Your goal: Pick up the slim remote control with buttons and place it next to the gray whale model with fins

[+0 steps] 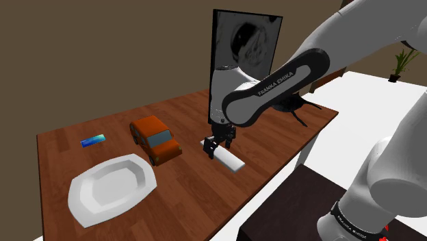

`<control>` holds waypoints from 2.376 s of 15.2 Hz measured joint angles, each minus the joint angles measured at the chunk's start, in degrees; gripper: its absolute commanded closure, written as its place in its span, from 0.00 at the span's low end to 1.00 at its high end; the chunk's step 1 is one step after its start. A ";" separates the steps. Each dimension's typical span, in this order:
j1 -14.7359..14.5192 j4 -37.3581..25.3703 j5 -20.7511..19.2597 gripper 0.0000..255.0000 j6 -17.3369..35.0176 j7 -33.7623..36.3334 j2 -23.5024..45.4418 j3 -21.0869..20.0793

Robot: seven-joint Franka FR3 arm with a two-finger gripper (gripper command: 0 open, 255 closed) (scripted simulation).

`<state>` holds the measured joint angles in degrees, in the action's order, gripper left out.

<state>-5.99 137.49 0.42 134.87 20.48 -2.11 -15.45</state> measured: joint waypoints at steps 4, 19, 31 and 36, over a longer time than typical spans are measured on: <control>0.00 0.06 -0.01 1.00 0.09 0.00 0.02 0.00; 0.03 -0.96 0.73 1.00 -3.03 -0.69 -2.16 0.15; -0.08 -5.72 2.08 1.00 -12.73 -1.70 -7.25 0.55; -0.04 -7.96 2.42 1.00 -16.69 -2.13 -9.01 0.85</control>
<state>-6.03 129.53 2.84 118.18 18.35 -11.12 -14.59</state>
